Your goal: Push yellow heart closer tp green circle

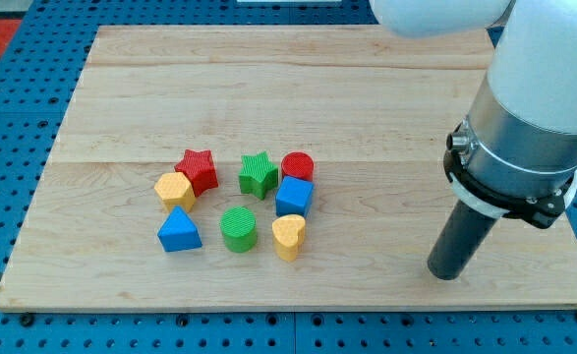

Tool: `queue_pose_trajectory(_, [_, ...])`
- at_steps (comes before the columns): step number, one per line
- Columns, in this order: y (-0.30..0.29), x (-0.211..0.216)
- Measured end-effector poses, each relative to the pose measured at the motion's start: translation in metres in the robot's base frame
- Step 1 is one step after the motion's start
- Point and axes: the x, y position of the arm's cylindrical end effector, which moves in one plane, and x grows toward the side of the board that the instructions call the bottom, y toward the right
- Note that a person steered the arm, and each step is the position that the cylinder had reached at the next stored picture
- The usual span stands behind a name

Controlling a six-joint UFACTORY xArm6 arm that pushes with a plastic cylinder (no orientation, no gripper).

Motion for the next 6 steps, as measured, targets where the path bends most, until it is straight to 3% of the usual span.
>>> queue_pose_trajectory(3, [0.014, 0.027])
queue_pose_trajectory(5, [-0.088, -0.062])
queue_pose_trajectory(6, [-0.123, -0.046])
